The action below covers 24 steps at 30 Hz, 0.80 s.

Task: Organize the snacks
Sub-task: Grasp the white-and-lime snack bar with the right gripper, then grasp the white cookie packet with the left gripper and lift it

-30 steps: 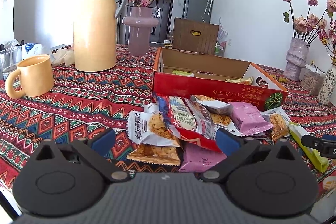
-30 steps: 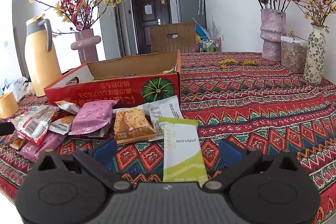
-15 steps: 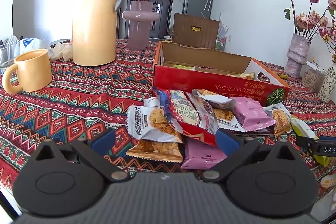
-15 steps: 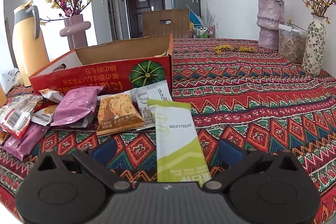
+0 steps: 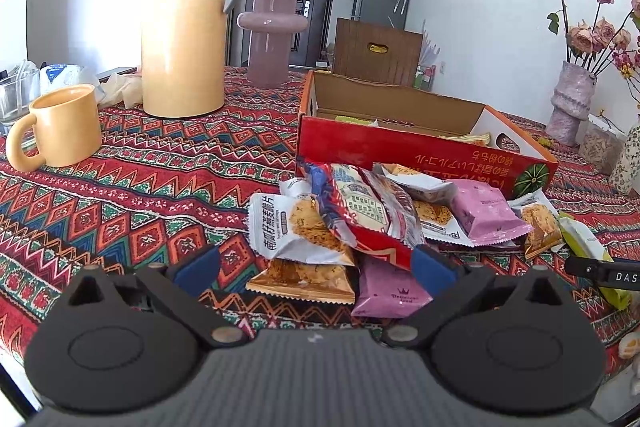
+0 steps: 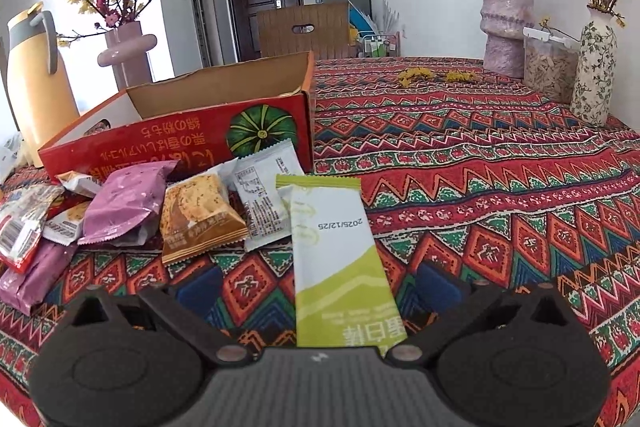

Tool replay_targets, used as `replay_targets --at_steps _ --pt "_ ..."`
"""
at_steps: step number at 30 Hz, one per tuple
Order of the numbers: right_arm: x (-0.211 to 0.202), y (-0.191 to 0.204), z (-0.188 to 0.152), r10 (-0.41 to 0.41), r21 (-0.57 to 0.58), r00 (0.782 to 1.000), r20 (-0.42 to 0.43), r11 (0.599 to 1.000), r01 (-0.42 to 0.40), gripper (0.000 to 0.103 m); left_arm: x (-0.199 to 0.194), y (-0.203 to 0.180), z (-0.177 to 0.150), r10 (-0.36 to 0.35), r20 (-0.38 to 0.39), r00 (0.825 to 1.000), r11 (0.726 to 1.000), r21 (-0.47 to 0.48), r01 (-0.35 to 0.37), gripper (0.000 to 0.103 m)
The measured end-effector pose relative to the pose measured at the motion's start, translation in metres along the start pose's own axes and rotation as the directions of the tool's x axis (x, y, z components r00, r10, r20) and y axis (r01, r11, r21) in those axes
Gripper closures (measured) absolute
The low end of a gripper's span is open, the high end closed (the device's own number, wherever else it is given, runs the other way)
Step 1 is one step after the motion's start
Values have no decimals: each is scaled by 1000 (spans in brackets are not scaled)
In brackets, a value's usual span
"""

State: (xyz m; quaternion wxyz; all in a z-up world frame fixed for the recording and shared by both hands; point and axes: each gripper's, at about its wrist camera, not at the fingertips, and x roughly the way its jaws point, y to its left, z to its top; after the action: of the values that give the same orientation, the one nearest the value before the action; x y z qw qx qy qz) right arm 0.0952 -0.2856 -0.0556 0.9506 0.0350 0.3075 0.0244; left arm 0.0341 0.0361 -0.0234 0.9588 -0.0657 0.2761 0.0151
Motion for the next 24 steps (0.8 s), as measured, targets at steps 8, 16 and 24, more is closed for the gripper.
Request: replay_targets --at_steps 8,16,24 --pt "3 6 2 -35 -25 999 -13 999 35 0 -2 3 -2 -5 -5 1000 1000 -7 5 0" --pt "2 8 9 -21 -69 1000 -10 997 21 55 -5 6 -3 -2 0 1000 1000 -9 2 0" --pt "-7 11 4 -11 -70 1000 6 998 11 66 -5 6 -3 0 -3 1000 1000 -8 0 0"
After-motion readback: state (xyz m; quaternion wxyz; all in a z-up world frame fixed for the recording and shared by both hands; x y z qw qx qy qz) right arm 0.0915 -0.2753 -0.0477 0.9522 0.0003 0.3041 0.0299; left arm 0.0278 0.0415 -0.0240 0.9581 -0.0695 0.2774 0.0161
